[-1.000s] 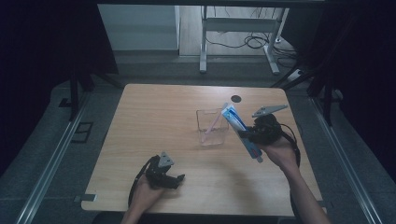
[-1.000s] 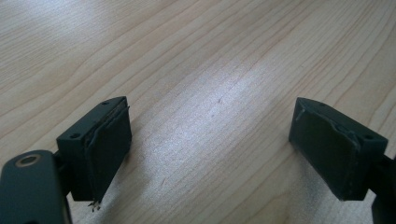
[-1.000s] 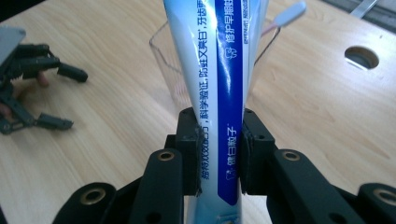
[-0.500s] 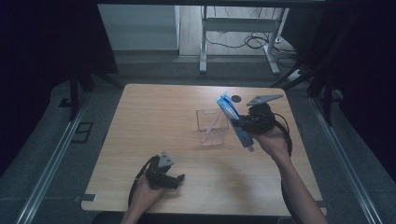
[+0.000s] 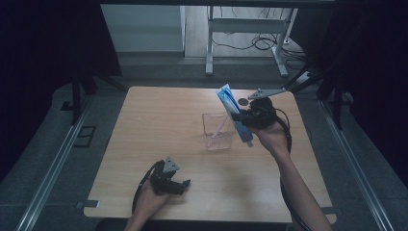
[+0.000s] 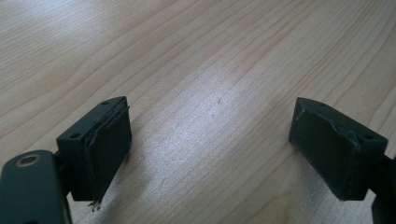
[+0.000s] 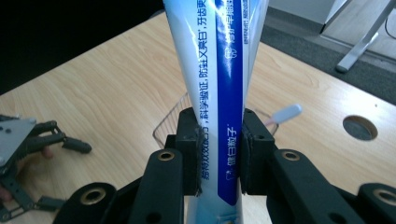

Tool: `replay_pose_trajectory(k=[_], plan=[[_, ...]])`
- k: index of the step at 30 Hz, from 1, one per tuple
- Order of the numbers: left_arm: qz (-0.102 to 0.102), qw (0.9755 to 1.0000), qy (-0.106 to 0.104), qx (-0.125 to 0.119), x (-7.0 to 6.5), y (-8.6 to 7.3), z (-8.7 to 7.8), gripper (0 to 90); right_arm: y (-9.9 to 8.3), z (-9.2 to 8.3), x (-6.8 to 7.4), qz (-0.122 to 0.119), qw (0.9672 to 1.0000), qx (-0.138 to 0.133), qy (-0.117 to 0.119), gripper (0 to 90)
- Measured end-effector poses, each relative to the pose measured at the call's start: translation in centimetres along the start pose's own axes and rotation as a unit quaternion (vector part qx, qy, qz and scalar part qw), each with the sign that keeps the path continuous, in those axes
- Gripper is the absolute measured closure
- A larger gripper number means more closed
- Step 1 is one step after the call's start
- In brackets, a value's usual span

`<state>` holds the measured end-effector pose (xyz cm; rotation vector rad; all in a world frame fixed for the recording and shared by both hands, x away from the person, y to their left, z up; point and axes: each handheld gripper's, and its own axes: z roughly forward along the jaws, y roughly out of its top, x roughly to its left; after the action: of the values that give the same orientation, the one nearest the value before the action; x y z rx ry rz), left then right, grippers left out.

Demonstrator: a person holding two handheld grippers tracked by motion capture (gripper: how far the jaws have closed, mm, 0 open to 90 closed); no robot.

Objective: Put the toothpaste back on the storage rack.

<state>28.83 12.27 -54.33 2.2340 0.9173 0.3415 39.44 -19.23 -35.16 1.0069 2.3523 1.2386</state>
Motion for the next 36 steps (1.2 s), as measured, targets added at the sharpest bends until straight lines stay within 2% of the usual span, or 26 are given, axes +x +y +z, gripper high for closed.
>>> replay_pose_trajectory(k=[14, 22, 29, 36], plan=[[-0.003, 1.0, 0.0, 0.0, 0.0, 0.0, 0.0, 13.1, 2.0, 1.9, 0.1, 0.005, 0.9995, -0.032, -0.007, 72.9], [-0.002, 1.0, 0.0, 0.0, 0.0, 0.0, 0.0, 13.1, 2.7, 3.7, 0.0, 0.01, 0.999, -0.043, 0.004, 72.9], [-0.002, 1.0, 0.0, 0.0, 0.0, 0.0, 0.0, 13.0, 2.9, 5.0, 0.1, 0.01, 0.9988, -0.047, 0.008, 72.8], [0.002, 1.0, 0.001, 0.0, 0.0, 0.0, 0.0, 13.1, 2.4, 7.0, 0.2, 0.01, 0.9988, -0.046, 0.012, 72.8]])
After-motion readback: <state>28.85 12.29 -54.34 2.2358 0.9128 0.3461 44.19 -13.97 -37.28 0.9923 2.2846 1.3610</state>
